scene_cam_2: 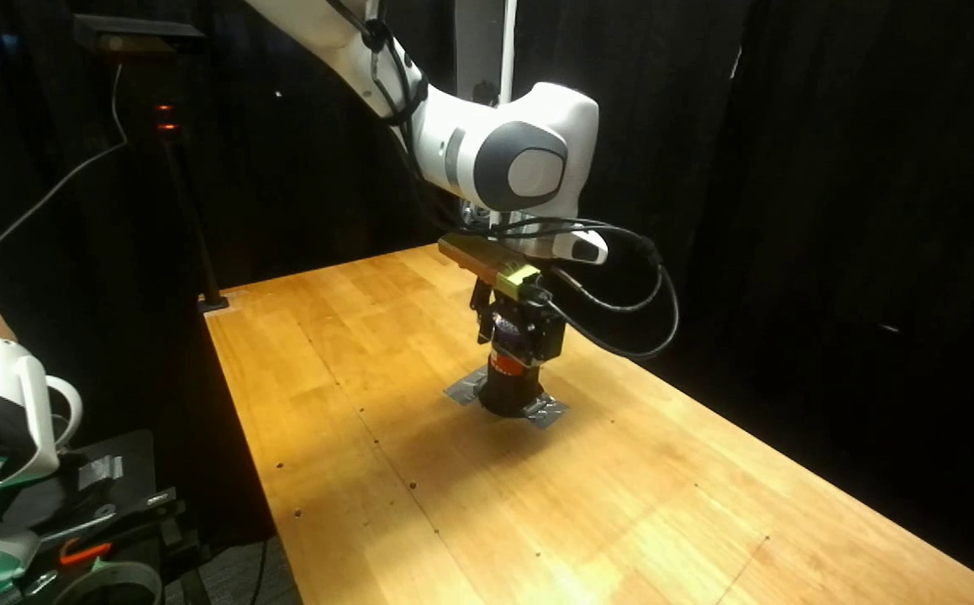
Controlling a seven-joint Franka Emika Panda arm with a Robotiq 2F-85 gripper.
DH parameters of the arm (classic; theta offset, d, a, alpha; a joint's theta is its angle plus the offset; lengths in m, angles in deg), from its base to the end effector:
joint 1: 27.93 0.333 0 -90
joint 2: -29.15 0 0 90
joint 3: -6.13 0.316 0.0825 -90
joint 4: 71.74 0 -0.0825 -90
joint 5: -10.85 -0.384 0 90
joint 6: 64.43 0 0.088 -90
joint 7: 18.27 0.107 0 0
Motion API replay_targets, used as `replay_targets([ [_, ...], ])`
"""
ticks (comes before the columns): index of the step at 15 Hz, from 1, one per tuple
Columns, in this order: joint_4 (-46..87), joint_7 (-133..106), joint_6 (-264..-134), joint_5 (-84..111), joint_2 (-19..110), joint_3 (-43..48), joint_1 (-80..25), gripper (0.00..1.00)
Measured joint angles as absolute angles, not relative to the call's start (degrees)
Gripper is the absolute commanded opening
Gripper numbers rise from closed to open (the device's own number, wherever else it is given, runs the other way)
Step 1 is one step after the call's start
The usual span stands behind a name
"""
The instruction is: Place the elastic over the bottom of the cup
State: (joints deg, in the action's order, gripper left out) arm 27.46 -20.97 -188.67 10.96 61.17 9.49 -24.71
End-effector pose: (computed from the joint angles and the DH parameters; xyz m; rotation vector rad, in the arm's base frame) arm 0.6512 0.0718 0.2498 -3.1004 -0.2425 0.1897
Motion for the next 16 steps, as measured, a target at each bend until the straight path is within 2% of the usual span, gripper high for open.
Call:
replay_targets([
  [1, 27.99, -21.03, -188.99, 10.95, 61.05, 9.49, -24.91, 0.73],
  [2, 28.64, -21.08, -189.81, 10.95, 60.87, 9.49, -25.04, 0.66],
  [3, 29.5, -21.18, -190.76, 10.95, 60.52, 9.5, -25.09, 0.56],
  [9, 39.95, -27.85, -202.09, 6.42, 54.62, 11.67, -27.34, 0.12],
  [13, 49.59, -36.16, -213.77, -2.1, 49.23, 15.0, -30.93, 0.05],
  [16, 55.46, -42.97, -224.03, -10.49, 47.32, 18.71, -33.82, 0.11],
])
